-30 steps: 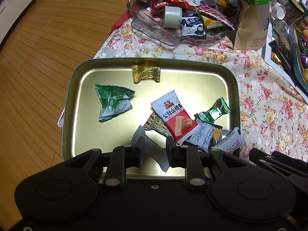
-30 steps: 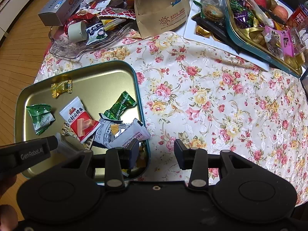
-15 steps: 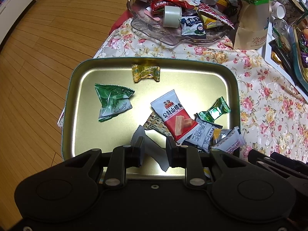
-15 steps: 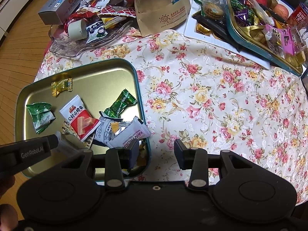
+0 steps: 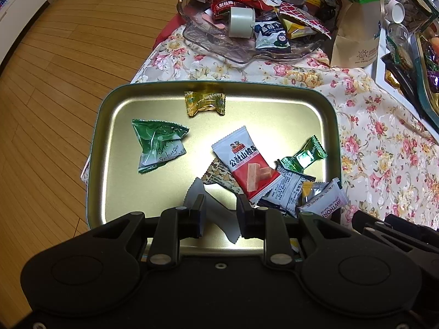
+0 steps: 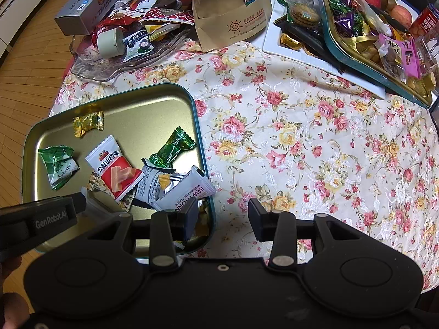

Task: Organize snacks

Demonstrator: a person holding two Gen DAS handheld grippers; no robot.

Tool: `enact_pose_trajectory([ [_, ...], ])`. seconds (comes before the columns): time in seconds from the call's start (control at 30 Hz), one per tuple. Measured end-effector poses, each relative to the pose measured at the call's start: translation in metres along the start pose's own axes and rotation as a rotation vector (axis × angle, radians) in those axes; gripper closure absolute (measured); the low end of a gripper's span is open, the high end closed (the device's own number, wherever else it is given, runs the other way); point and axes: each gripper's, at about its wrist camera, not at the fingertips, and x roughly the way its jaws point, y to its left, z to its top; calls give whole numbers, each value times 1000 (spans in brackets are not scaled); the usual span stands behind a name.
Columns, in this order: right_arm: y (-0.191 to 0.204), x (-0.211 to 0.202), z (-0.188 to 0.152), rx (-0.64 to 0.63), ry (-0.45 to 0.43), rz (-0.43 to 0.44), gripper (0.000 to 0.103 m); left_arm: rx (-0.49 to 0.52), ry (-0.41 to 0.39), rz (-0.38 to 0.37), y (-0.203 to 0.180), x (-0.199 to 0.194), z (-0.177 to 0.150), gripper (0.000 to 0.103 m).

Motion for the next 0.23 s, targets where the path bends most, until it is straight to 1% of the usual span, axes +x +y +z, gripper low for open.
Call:
enact_pose_trajectory([
  [0.23, 1, 0, 0, 0, 0, 0, 61, 2, 0, 0, 0, 0, 0, 69],
])
